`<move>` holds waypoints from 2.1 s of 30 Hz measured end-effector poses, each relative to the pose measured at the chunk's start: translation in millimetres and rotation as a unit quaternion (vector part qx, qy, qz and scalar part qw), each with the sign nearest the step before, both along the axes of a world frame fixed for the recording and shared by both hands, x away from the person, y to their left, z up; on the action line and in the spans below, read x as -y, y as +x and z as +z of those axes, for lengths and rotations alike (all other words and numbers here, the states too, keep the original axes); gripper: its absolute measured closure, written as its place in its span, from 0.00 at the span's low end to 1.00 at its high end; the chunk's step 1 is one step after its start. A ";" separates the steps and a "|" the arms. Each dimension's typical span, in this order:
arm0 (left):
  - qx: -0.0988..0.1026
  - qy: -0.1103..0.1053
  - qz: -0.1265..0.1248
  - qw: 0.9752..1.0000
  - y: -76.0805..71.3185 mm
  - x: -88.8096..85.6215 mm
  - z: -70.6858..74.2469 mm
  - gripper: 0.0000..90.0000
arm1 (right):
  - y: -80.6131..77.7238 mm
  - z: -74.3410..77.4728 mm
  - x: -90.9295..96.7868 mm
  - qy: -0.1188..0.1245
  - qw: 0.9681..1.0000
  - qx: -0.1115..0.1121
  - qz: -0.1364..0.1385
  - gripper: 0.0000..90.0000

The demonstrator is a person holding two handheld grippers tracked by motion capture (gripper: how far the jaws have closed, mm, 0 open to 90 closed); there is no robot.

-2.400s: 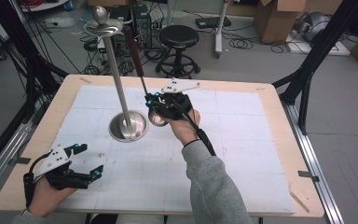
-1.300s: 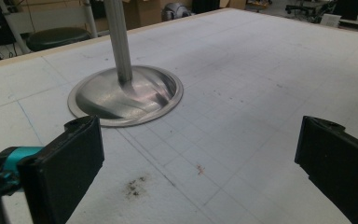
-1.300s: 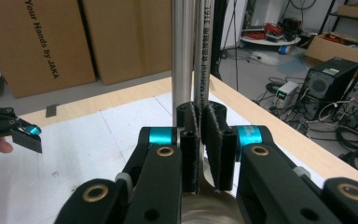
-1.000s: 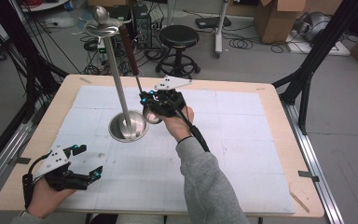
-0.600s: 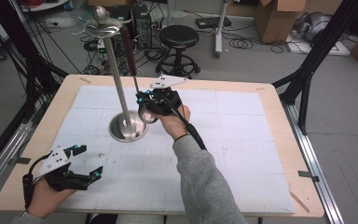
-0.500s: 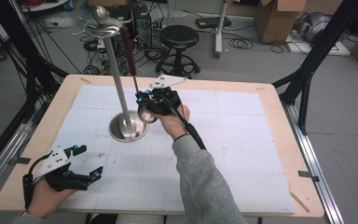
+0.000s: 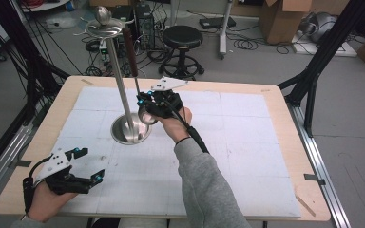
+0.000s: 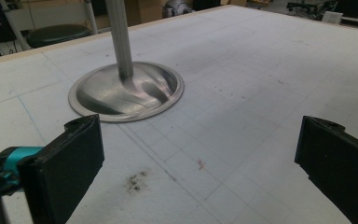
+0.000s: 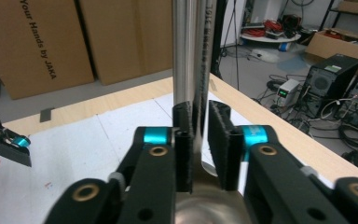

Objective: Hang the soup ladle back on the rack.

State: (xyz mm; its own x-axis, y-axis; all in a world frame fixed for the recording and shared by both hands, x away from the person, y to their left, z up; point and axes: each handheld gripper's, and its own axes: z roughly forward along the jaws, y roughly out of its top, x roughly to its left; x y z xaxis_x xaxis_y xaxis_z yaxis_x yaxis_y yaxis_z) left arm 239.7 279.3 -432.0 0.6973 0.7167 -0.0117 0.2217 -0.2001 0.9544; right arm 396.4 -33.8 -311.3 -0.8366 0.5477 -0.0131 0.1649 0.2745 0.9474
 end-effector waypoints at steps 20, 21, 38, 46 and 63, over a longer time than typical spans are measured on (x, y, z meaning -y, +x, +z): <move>0.002 -0.001 -0.003 1.000 4.8 4.4 0.6 0.02 | -16.8 -13.7 26.7 0.001 0.999 -0.031 0.025 0.32; 0.003 -0.003 -0.003 1.000 5.3 5.5 0.4 0.02 | -19.2 -14.6 28.6 0.000 0.999 -0.032 0.025 0.29; 0.005 -0.002 -0.011 1.000 9.8 11.2 0.5 0.02 | -41.6 -30.2 50.1 -0.016 0.997 -0.043 0.058 0.00; 0.008 -0.009 -0.011 1.000 8.5 10.1 1.6 0.02 | -53.1 -37.7 70.8 -0.016 0.998 -0.038 0.056 0.00; 0.010 -0.020 -0.018 1.000 6.3 13.0 3.9 0.02 | -67.8 -62.4 134.4 0.032 0.998 -0.028 0.044 0.00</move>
